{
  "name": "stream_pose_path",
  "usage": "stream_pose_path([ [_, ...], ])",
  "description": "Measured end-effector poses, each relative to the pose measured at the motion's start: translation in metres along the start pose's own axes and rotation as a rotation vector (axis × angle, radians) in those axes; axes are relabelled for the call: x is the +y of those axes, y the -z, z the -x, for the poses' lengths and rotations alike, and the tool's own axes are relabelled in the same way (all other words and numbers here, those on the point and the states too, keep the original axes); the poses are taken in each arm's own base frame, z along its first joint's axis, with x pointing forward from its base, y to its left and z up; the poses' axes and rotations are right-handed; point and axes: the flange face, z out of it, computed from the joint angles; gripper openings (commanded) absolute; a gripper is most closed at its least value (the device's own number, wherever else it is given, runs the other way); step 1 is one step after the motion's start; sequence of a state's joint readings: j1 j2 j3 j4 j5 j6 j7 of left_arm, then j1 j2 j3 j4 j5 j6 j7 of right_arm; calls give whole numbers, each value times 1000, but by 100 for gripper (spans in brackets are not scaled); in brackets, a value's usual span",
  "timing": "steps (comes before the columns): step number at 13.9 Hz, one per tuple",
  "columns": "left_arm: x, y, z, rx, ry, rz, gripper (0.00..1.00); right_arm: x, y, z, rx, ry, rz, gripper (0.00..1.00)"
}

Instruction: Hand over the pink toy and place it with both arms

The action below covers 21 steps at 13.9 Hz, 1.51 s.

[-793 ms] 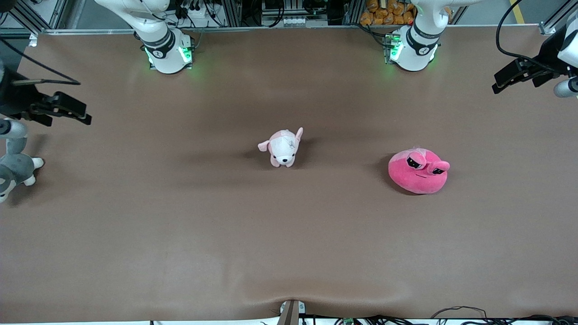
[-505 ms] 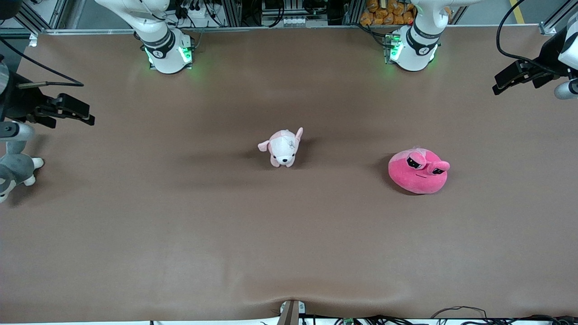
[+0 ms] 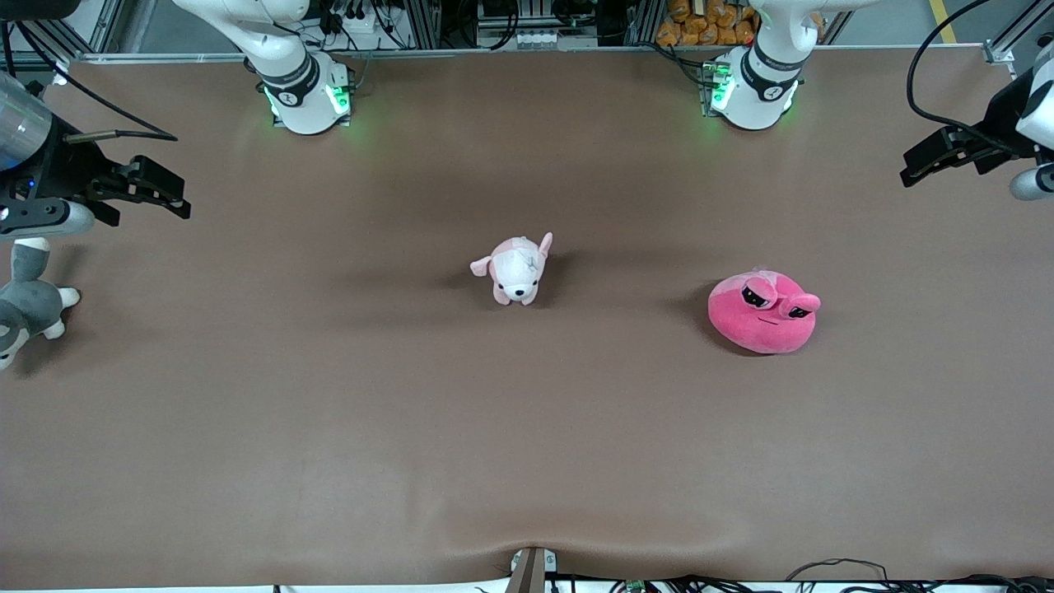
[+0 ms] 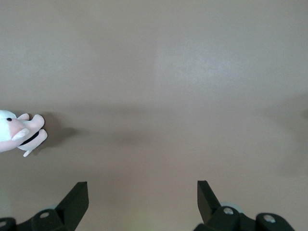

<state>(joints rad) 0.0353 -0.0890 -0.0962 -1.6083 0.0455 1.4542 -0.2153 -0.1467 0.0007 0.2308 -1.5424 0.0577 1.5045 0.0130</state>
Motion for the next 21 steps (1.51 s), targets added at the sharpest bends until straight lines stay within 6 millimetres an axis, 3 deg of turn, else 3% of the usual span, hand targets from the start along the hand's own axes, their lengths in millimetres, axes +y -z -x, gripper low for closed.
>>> stream_pose_path([
  [15,1,-7,3,-17,-3,-5,100,2,-5,0,-7,-2,0,100],
  [21,15,-13,1,4,-27,-4,100,4,-5,0,-8,-5,0,100],
])
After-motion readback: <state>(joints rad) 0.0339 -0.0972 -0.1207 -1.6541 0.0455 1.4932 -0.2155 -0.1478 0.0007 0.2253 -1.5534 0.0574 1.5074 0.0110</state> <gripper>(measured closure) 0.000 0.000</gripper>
